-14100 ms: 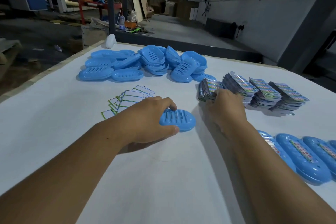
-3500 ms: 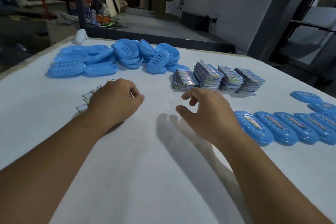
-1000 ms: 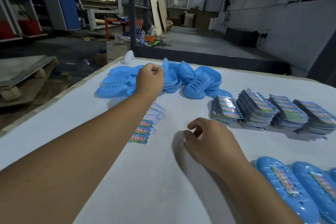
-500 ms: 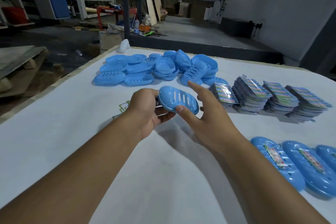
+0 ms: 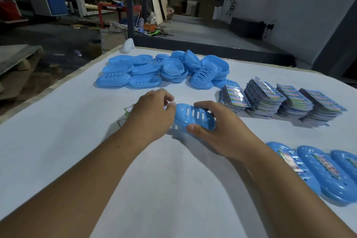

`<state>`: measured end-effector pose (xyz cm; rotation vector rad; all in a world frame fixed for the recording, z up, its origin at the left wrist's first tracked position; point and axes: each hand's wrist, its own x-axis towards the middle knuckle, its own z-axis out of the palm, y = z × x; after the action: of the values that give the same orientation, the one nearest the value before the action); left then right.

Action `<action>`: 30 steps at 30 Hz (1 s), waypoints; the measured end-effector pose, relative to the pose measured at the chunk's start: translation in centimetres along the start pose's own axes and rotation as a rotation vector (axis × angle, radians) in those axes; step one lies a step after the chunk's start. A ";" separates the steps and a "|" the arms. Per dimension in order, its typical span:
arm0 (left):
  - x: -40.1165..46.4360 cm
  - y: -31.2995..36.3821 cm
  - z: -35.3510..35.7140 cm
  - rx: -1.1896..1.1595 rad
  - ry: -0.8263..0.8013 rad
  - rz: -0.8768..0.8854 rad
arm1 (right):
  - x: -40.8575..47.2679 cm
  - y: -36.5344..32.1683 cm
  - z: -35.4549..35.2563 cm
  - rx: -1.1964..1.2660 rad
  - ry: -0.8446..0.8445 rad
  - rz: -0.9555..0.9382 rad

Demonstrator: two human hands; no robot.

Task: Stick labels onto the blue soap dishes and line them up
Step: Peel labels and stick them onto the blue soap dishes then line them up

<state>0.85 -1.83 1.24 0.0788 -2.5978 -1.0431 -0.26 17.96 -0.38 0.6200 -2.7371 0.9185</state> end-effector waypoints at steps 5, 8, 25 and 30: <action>0.0 -0.2 0.3 0.204 -0.057 0.144 | -0.3 0.2 -0.3 -0.050 -0.071 0.041; 0.8 -1.0 -0.8 0.256 0.056 0.072 | -0.5 0.1 -0.1 -0.062 -0.099 0.060; 1.6 -2.1 -3.2 0.641 -0.087 -0.182 | -0.9 -0.4 0.1 0.003 -0.082 0.105; 1.7 -2.4 -3.1 0.588 -0.013 -0.157 | -0.7 -0.2 0.4 0.016 -0.035 0.093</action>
<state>0.10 -5.97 2.18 0.4203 -2.8563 -0.2894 0.46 17.81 -0.87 0.5206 -2.8130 0.9601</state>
